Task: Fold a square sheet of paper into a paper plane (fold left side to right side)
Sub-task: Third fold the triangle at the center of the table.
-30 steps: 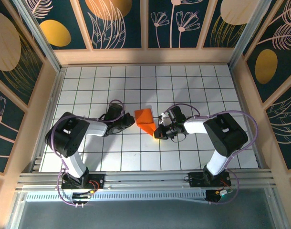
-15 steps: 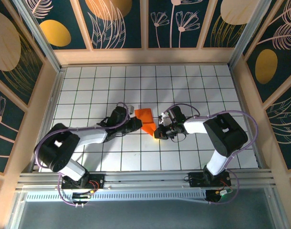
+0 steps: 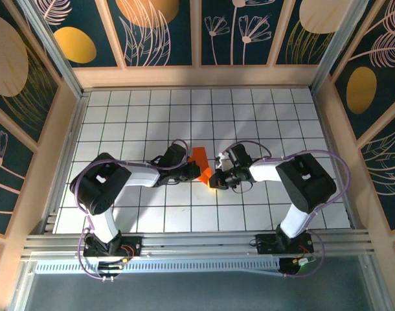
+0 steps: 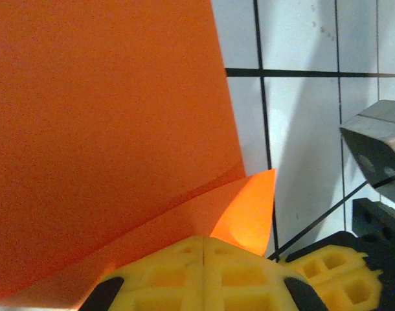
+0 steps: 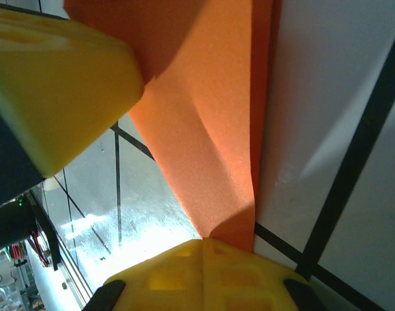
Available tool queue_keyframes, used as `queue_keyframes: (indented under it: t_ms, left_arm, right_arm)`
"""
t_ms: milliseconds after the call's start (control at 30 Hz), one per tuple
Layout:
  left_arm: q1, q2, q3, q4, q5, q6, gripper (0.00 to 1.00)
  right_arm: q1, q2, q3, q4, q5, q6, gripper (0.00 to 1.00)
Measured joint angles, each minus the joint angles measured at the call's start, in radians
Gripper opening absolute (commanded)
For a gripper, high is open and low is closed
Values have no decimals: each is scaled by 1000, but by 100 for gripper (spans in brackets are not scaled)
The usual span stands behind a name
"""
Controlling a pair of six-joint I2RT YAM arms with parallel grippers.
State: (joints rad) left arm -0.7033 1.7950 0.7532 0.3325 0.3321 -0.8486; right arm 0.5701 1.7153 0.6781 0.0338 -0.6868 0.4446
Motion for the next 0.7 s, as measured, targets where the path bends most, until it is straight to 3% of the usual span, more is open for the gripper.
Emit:
queue_keyframes:
  t_ms: [700]
  left_arm:
    - [0, 8, -13, 4, -7, 4, 0]
  right_arm:
    - [42, -43, 77, -160, 58, 41, 0]
